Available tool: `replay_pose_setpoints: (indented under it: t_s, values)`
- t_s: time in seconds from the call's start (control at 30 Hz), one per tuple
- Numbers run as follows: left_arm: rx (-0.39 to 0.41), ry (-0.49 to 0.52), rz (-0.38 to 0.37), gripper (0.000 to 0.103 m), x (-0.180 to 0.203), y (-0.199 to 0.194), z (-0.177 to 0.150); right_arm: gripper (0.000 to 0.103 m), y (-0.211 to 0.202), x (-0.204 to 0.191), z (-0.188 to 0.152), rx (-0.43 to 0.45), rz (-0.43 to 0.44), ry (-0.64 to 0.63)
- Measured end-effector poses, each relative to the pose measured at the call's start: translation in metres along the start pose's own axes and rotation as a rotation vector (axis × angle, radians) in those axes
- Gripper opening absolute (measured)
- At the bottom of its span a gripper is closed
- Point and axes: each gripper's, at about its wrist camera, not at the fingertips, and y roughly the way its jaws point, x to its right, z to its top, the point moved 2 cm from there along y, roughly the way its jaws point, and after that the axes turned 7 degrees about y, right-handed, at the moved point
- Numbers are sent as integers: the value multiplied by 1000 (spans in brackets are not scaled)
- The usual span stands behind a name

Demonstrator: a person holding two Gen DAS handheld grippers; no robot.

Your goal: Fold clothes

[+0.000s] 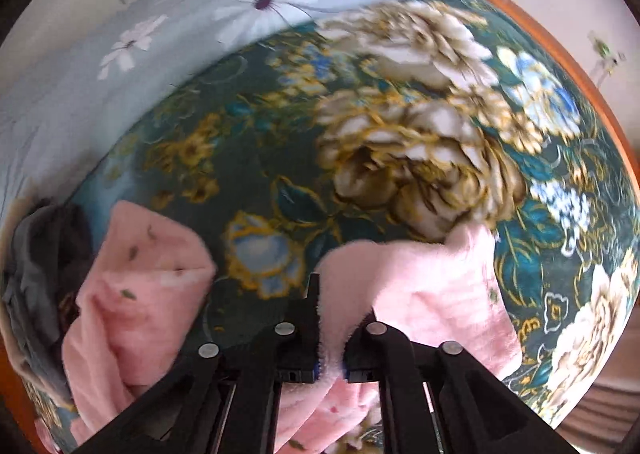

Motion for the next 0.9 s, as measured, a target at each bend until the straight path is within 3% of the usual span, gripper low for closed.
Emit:
replay_pose_setpoints:
  t_s: [0.13, 0.4, 0.6, 0.67, 0.77, 0.83, 0.9]
  values:
    - [-19, -34, 9, 13, -10, 6, -1, 7, 10, 10, -1, -22, -7, 23]
    - [15, 41, -3, 13, 18, -2, 18, 7, 15, 5, -3, -42, 14, -14]
    - [-16, -18, 42, 14, -1, 10, -7, 9, 7, 1, -3, -40, 64, -70]
    - [-15, -48, 37, 15, -8, 11, -13, 15, -5, 4, -1, -22, 118, -90]
    - [-9, -79, 32, 15, -14, 10, -18, 32, -32, 12, 6, 45, 202, -106]
    - [-7, -71, 37, 15, -11, 10, -18, 51, -55, 28, 17, 128, 232, -83]
    - [-3, -55, 48, 15, -7, 10, -18, 54, -71, 51, 28, 192, 230, -47]
